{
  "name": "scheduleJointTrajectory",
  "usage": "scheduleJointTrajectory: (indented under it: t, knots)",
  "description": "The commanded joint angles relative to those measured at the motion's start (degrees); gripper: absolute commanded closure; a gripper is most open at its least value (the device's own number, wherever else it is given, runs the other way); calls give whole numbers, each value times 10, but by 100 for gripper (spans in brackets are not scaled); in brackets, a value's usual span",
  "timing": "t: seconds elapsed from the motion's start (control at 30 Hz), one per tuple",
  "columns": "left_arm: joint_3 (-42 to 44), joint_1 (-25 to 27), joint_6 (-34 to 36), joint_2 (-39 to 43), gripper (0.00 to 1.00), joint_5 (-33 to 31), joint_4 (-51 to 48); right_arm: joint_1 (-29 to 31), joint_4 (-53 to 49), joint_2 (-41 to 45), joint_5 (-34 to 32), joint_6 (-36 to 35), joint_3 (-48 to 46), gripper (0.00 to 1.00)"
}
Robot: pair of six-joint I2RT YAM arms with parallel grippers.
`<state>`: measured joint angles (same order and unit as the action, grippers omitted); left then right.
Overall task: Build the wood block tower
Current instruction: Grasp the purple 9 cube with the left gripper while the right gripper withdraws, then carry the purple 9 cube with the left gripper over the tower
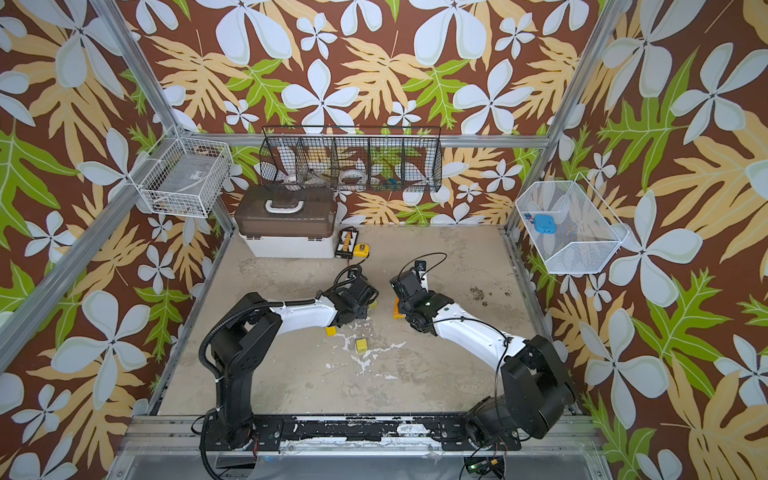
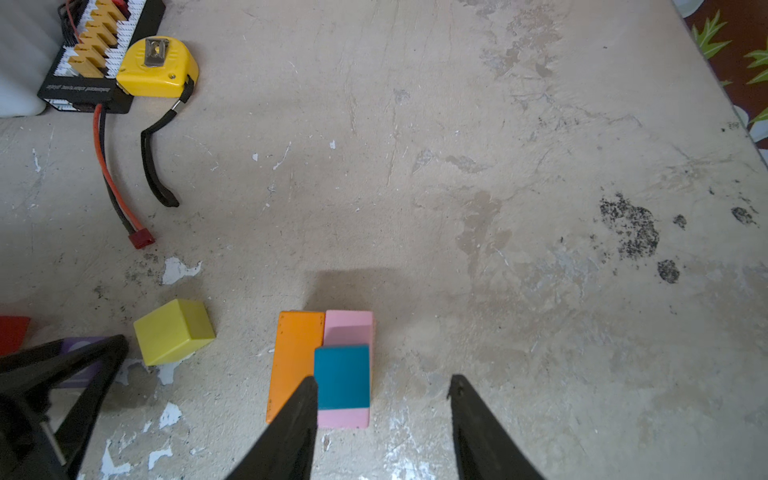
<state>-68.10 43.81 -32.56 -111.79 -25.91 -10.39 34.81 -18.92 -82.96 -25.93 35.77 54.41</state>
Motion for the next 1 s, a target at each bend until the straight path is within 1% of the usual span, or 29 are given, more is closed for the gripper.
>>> scheduleJointTrajectory:
  t: [0.0,0.07,0.13,0.2,0.27,0.33,0.43,0.5,0.53,0.57,0.63,0.67,0.73,0.8,0.87,0.97]
  knots:
    - [23,-3,-3,39,89,-50,14,0,5,21,-17,3,-6,48]
    - [46,-4,3,75,93,-70,36,0,11,44,-27,2,-17,47]
    - [71,-3,20,115,99,-80,69,0,22,72,-32,2,-30,46]
    - [96,-3,39,158,100,-78,106,0,34,100,-33,4,-45,46]
    - [119,-3,65,196,100,-56,146,0,44,124,-33,4,-58,46]
    - [131,-3,118,227,100,-4,190,0,52,148,-38,4,-70,45]
    - [142,-3,210,270,100,85,243,0,68,180,-44,2,-89,40]
    - [159,-1,308,298,100,168,291,-2,73,197,-42,4,-97,39]
    - [183,-2,350,312,100,215,323,-3,77,205,-40,4,-101,38]
    - [206,-1,410,328,100,280,345,-3,80,213,-40,5,-106,38]
    - [253,0,526,353,100,386,368,-5,85,229,-45,8,-116,36]
    - [272,1,558,365,100,393,387,-9,87,236,-48,9,-121,34]
    - [290,1,586,377,100,388,404,-18,90,248,-49,13,-130,31]
    - [280,0,618,369,100,396,375,-32,92,257,-33,20,-137,30]
    - [234,0,652,344,100,421,299,-46,94,261,-13,26,-143,30]
    - [174,0,718,316,100,491,193,-52,91,258,-11,31,-143,30]
